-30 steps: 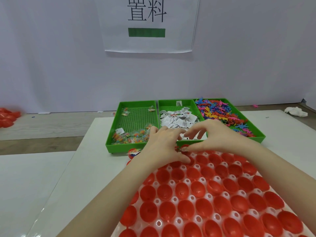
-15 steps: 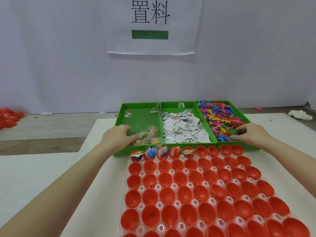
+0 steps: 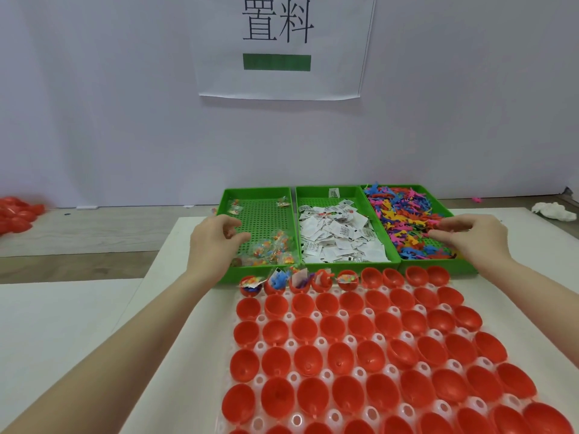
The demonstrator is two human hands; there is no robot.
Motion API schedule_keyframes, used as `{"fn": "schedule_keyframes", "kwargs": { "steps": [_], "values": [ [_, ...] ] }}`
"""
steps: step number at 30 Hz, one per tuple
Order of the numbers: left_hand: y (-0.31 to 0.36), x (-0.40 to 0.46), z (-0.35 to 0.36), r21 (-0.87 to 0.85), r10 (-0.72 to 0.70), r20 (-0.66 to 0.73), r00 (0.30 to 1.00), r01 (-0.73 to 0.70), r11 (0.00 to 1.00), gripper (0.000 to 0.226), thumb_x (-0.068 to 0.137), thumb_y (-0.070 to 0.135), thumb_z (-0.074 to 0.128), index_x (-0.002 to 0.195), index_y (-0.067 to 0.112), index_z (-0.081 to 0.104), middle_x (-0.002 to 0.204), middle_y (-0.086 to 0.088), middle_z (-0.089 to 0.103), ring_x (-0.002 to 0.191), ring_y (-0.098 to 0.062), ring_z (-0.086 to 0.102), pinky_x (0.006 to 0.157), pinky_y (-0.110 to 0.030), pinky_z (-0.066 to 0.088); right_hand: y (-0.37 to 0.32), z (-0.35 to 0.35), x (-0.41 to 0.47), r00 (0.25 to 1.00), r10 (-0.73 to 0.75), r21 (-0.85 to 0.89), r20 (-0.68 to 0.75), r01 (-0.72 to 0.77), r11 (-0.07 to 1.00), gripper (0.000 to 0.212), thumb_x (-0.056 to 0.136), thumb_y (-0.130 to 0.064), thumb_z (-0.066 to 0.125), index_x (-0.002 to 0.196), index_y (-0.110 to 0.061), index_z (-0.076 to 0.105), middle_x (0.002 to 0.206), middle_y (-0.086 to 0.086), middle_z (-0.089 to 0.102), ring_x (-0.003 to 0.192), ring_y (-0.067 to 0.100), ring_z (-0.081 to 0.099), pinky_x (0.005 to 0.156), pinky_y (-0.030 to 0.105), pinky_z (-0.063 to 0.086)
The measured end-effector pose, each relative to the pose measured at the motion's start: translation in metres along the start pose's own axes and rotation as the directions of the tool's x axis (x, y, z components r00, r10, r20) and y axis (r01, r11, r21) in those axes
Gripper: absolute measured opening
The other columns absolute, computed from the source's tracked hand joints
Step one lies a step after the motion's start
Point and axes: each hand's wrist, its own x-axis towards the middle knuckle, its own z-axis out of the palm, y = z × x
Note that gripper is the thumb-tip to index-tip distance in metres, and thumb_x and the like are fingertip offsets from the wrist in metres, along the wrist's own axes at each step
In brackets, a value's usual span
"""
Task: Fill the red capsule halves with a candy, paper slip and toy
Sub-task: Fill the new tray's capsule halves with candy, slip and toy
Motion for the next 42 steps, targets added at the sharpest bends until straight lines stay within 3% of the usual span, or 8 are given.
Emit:
{"fn": "schedule_keyframes", "kwargs": {
  "steps": [3,7,10,16,23,26,33,42],
  "values": [
    [0.007,-0.002,-0.001,-0.136,-0.04,-0.054,0.998,0.033,0.99,0.012,0.078,0.021,0.073,0.086,0.012,0.071,0.078,-0.002,0.064,0.07,-0.014,0.055,0.07,-0.026,0.04,-0.006,0.0,0.003,0.983,0.164,0.227,-0.083,-0.142,0.964,0.036,0.066,-0.021,0.082,0.097,-0.006,0.07,0.09,0.011,0.066,0.063,0.009,0.06,0.048,0.009,0.046],
    [0.019,-0.004,-0.005,-0.381,-0.174,-0.071,0.982,0.135,0.915,0.015,0.08,0.02,0.071,0.089,0.008,0.069,0.073,0.001,0.062,0.062,-0.016,0.057,0.068,-0.03,0.049,-0.017,0.003,0.008,0.947,0.322,0.407,0.014,-0.3,0.863,0.029,0.073,-0.008,0.075,0.101,-0.005,0.068,0.104,0.016,0.066,0.1,0.023,0.061,0.095,0.036,0.048],
    [0.028,-0.009,-0.005,-0.49,-0.23,-0.02,0.973,0.191,0.851,0.019,0.085,0.017,0.066,0.102,0.009,0.064,0.079,-0.003,0.059,0.076,-0.019,0.059,0.077,-0.034,0.05,-0.03,0.005,0.005,0.969,0.219,0.468,0.117,-0.248,0.848,0.021,0.083,-0.002,0.064,0.103,-0.002,0.065,0.094,0.013,0.066,0.077,0.013,0.062,0.079,0.021,0.054],
    [0.047,-0.029,-0.006,-0.617,-0.205,0.178,0.962,0.271,0.739,0.026,0.085,0.017,0.064,0.109,0.025,0.055,0.1,-0.002,0.058,0.095,-0.013,0.056,0.066,-0.017,0.039,-0.061,0.03,-0.007,0.954,-0.089,0.006,0.287,0.091,0.996,0.019,0.091,-0.003,0.046,0.099,-0.01,0.061,0.075,-0.001,0.06,0.066,0.014,0.055,0.054,0.026,0.041],
    [0.067,-0.05,-0.018,-0.69,-0.162,0.219,0.962,0.27,0.671,0.027,0.074,0.017,0.075,0.091,0.027,0.056,0.074,0.005,0.066,0.074,-0.008,0.066,0.066,-0.02,0.045,-0.075,0.055,-0.026,0.875,-0.089,-0.506,0.476,0.355,0.786,0.047,0.075,-0.053,0.062,0.092,-0.01,0.073,0.08,0.002,0.07,0.076,0.02,0.063,0.057,0.027,0.041],
    [0.074,-0.057,-0.019,-0.719,-0.064,0.216,0.974,0.203,0.664,0.022,0.074,0.01,0.075,0.078,0.018,0.055,0.073,0.001,0.069,0.063,-0.009,0.067,0.058,-0.015,0.049,-0.077,0.064,-0.031,0.91,-0.061,-0.517,0.41,0.287,0.806,0.049,0.07,-0.06,0.066,0.063,-0.012,0.066,0.05,-0.003,0.048,0.053,0.016,0.049,0.05,0.023,0.03],
    [0.083,-0.059,-0.016,-0.651,0.1,0.243,0.965,0.085,0.754,0.019,0.078,0.002,0.07,0.083,0.02,0.067,0.078,0.011,0.068,0.069,0.004,0.062,0.066,-0.008,0.048,-0.078,0.07,-0.034,0.904,-0.055,-0.364,0.425,0.226,0.904,0.015,0.067,-0.033,0.077,0.062,-0.026,0.064,0.068,-0.011,0.06,0.076,0.016,0.056,0.068,0.029,0.041],
    [0.085,-0.06,-0.015,-0.647,0.084,0.313,0.946,0.148,0.748,0.026,0.083,-0.002,0.063,0.088,0.024,0.064,0.086,0.008,0.068,0.071,0.003,0.063,0.065,-0.007,0.047,-0.073,0.052,-0.034,0.904,-0.237,-0.098,0.357,0.288,0.952,0.045,0.087,-0.023,0.058,0.045,-0.007,0.053,0.03,-0.007,0.038,0.036,0.012,0.036,0.061,0.031,0.046]
  ]
}}
